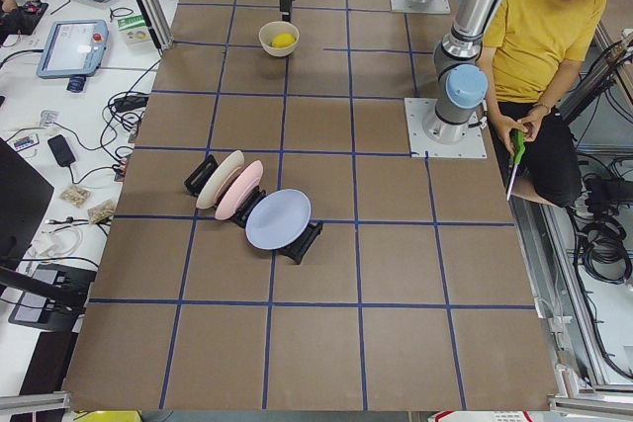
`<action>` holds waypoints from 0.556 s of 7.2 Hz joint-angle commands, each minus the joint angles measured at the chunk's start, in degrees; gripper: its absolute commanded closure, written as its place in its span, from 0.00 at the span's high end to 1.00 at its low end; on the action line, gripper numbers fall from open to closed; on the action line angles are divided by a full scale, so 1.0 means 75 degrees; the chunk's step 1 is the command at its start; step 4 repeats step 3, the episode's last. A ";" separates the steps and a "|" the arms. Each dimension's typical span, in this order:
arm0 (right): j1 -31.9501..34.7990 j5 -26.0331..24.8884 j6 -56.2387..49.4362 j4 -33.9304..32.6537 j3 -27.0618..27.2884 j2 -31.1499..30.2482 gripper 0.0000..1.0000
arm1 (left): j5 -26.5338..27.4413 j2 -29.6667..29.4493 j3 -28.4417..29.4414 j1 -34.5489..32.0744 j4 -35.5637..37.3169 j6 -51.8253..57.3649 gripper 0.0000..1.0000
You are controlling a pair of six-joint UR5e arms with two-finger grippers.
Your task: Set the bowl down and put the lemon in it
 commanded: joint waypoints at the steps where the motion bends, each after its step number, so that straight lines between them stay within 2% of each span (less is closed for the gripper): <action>1: -0.0032 0.0055 -0.0008 0.0116 0.0003 -0.0108 1.00 | 0.0008 0.0044 0.0004 0.0012 0.0000 0.0000 1.00; 4: -0.0009 -0.0038 -0.0008 0.0081 0.0015 -0.0109 1.00 | -0.0003 0.0057 -0.0008 0.0001 0.0000 0.0000 1.00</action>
